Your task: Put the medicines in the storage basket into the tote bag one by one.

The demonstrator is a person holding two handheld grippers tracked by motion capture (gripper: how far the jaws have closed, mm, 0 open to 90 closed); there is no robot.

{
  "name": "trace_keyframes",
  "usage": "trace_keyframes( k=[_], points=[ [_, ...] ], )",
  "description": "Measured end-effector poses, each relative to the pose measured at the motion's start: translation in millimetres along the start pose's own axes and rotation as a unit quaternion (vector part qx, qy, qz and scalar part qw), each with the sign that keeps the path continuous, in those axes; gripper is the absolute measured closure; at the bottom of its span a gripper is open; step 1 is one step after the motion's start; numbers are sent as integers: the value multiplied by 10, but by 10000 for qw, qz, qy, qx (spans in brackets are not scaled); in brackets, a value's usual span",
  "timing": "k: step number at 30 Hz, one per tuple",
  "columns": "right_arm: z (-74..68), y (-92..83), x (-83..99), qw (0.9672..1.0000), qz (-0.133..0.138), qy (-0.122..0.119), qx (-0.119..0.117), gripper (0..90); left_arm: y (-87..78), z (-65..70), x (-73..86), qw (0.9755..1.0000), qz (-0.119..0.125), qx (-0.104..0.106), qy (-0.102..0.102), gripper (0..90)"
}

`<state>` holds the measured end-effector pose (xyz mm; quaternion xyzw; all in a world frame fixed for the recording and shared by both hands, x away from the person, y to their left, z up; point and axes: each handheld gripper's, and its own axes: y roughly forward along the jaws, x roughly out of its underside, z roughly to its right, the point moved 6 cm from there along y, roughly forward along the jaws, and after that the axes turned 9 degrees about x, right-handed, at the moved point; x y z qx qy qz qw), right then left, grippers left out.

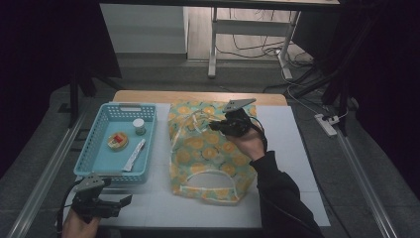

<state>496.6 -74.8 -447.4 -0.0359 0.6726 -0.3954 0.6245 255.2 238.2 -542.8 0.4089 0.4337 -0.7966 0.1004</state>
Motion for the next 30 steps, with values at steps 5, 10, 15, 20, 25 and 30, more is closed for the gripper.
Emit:
trace_keyframes(
  k=[5,10,15,20,25,30],
  points=[
    [27,-4,7,10000,19,29,16,900,-40,-10,-47,10000,43,54,28,0],
    [64,-11,19,10000,6,72,29,900,-94,-16,-132,9998,188,86,42,0],
    [66,8,28,9999,-20,116,-13,900,-72,-36,-187,9999,126,-85,75,0],
    [73,13,26,9999,-15,147,-45,900,-95,-49,-282,9999,149,-20,32,0],
    [78,-11,8,9998,25,192,-57,900,-84,-81,-379,9999,128,69,54,0],
    [74,-3,10,9998,8,201,-74,900,-57,-135,-504,9998,165,82,74,0]
  ],
)
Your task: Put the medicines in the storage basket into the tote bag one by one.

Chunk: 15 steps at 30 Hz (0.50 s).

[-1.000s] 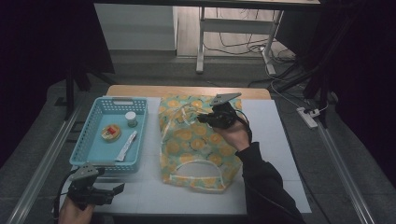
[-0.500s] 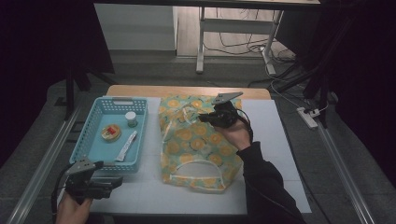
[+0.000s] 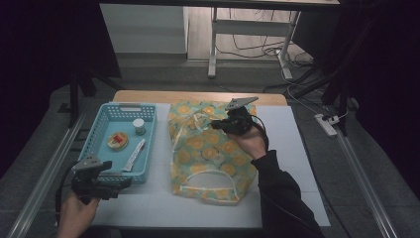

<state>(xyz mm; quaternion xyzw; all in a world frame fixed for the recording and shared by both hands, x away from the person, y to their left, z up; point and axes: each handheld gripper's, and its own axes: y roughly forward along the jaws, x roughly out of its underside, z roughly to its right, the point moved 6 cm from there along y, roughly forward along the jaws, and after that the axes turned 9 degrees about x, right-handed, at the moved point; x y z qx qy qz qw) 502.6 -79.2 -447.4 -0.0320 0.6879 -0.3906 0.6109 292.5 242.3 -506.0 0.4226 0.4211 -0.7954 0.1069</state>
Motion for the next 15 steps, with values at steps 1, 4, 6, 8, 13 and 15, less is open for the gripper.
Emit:
trace_keyframes(
  k=[1,4,6,8,13,15],
  points=[
    [-1,1,0,10000,-3,3,-2,900,9,-16,-24,10000,4,-11,9,0],
    [0,-1,-1,10000,2,3,-7,900,36,-68,-85,10000,30,-56,-7,0],
    [3,-5,-2,10000,5,-1,-4,900,53,-113,-115,9999,6,-130,-32,0],
    [4,-7,-1,10000,5,-1,-5,900,70,-154,-144,9998,-24,-200,-43,0],
    [1,-9,-4,10000,1,-19,-9,900,100,-268,-215,9992,-158,-368,-82,0],
    [-4,-12,-9,10000,15,-19,-16,900,113,-327,-233,9987,-229,-443,-117,0]
  ],
)
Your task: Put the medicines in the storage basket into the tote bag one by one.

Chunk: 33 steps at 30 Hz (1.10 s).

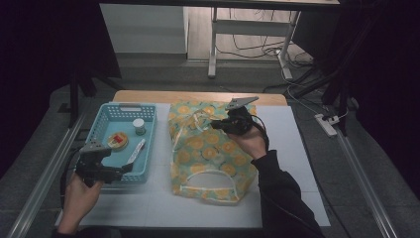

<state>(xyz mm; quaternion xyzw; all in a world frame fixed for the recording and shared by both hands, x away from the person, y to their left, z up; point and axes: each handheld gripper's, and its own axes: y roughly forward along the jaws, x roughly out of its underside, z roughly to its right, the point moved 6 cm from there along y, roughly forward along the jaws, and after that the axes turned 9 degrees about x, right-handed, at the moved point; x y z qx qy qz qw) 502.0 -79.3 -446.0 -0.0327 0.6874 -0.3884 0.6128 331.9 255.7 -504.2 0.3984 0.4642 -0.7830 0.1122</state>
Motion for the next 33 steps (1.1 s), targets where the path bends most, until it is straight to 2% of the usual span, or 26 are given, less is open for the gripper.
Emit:
trace_keyframes(
  k=[4,13,20,23,27,33],
  points=[
    [-7,-2,-2,10000,1,-23,5,900,47,-100,-31,9999,-101,-57,-125,0],
    [-4,10,7,10000,-22,-8,-10,900,126,-297,-99,9993,-284,-188,-145,0],
    [1,5,6,10000,-14,13,-17,900,162,-437,-197,9985,-371,-300,-281,0],
    [-2,3,0,10000,-2,38,-37,900,192,-493,-233,9985,-393,-198,-327,0],
    [-2,0,-3,10000,10,62,-51,900,240,-575,-281,9986,-387,-178,-328,0],
    [-6,0,-2,10000,6,50,-55,900,305,-710,-348,9980,-416,-140,-460,0]
  ],
)
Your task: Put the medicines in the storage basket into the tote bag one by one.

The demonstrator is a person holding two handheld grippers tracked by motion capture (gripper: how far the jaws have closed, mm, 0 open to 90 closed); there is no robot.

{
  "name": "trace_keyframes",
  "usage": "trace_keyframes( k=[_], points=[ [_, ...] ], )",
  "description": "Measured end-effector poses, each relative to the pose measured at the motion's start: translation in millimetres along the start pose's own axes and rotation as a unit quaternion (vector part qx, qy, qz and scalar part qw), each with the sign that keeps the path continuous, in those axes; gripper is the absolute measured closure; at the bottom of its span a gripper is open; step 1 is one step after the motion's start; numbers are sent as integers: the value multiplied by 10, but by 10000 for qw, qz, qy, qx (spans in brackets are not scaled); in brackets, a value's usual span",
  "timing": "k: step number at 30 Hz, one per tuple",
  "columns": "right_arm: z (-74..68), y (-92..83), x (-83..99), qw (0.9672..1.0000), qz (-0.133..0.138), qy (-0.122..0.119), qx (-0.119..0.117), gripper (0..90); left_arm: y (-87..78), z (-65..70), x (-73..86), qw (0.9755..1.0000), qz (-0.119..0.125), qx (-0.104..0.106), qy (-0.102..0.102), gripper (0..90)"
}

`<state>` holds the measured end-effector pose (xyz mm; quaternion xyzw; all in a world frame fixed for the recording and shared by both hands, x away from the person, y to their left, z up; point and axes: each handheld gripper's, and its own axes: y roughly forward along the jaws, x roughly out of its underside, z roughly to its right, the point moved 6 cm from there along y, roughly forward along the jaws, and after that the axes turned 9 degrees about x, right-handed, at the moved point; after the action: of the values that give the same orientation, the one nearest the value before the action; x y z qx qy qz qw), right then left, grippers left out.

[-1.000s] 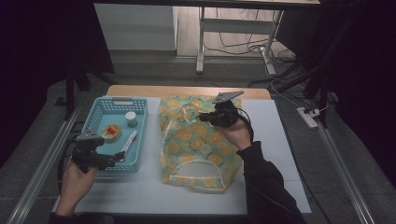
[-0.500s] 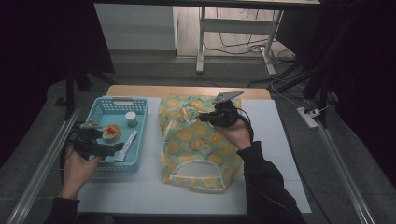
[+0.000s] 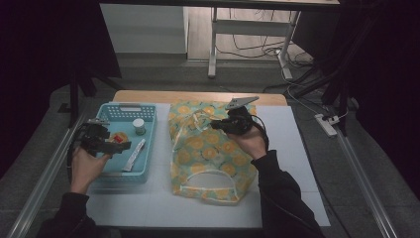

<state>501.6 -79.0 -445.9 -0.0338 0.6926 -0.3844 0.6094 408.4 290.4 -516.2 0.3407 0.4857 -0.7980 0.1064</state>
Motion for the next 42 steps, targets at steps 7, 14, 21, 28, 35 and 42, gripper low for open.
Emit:
trace_keyframes(
  k=[7,14,21,28,35,42],
  points=[
    [-2,1,0,10000,1,-10,4,900,133,-115,-56,9997,-180,-170,42,0],
    [-1,-1,-2,10000,14,-21,1,900,274,-264,-107,9984,-407,-385,26,0],
    [1,-10,-6,10000,28,-29,9,900,408,-415,-118,9975,-564,-411,-86,0],
    [2,-21,-11,10000,43,-34,15,900,516,-500,-102,9958,-822,-394,-48,0],
    [-3,-10,-5,10000,23,-60,18,900,566,-549,-81,9936,-1044,-432,-37,0],
    [-8,-9,-6,10000,23,-69,11,900,566,-577,-74,9924,-1109,-537,-4,0]
  ],
)
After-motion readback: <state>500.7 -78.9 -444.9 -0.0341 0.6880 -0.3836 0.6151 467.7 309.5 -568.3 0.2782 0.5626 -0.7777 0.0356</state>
